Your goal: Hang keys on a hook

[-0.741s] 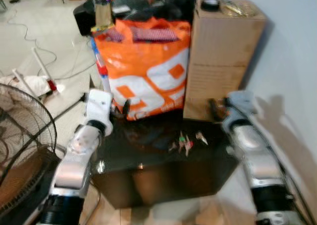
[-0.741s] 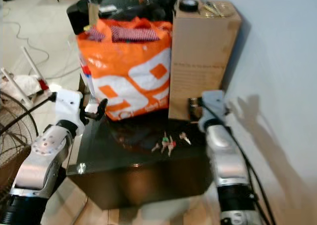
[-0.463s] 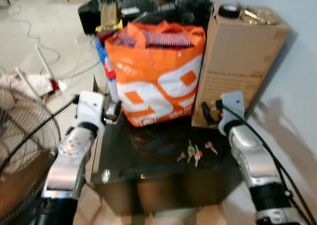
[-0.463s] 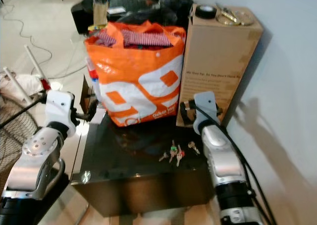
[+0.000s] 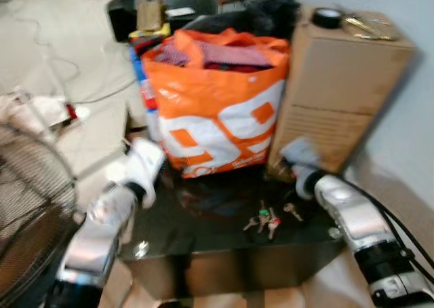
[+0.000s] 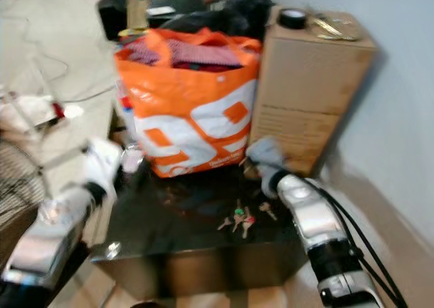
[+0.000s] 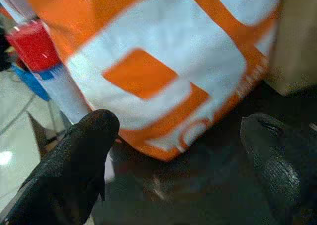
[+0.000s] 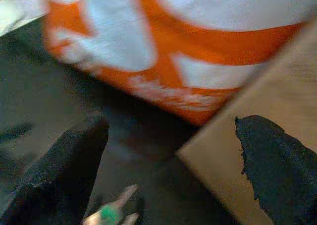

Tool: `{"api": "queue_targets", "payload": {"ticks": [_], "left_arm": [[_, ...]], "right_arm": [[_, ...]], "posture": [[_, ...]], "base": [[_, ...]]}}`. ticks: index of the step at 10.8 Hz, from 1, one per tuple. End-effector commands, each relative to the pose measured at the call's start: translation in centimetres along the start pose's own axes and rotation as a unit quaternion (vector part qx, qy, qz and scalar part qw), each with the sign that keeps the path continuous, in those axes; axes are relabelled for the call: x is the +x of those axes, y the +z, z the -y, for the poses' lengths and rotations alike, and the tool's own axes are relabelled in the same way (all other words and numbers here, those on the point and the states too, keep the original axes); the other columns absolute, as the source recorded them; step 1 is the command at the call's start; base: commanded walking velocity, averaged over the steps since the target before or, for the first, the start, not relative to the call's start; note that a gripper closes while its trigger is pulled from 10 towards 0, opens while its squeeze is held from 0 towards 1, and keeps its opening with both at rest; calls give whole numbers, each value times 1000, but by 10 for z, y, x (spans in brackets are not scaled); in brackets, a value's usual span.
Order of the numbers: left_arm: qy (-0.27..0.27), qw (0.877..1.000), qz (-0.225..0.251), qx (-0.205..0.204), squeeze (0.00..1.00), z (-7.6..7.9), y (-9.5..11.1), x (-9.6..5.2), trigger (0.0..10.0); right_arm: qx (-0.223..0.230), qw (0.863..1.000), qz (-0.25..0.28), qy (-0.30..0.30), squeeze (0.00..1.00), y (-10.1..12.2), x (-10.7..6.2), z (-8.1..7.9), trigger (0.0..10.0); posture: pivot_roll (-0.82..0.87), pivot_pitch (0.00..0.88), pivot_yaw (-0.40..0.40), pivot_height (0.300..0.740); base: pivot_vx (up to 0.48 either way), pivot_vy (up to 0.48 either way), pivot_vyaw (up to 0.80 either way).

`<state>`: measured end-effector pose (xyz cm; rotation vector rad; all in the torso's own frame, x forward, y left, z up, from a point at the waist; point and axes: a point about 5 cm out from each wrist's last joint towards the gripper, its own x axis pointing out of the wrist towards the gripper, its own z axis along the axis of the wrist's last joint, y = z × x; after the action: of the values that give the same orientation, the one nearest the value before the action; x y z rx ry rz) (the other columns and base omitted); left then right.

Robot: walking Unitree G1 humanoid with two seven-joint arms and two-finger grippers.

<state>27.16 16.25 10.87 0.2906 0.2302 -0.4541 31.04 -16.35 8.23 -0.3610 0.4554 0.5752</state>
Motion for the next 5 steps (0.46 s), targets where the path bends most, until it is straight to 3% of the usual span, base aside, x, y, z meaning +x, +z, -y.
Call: {"api": "queue_targets", "payload": {"ticks": [1,3,5], "left_arm": [[-32,999,-5,19,1000,2,1,-5,10000],[-103,993,-45,43,1000,11,-11,-19,10000],[-152,985,-62,54,1000,19,-15,-29,10000]], "right_arm": [[-16,999,-10,32,0,5,0,3,10000],[-33,996,1,86,0,13,10,-8,10000],[-13,996,8,89,0,8,23,-15,10000]], "posture": [[-43,0,-24,740],[0,0,-66,740],[-31,0,-17,740]], "base": [[0,0,0],[0,0,0],[0,0,0]]}}
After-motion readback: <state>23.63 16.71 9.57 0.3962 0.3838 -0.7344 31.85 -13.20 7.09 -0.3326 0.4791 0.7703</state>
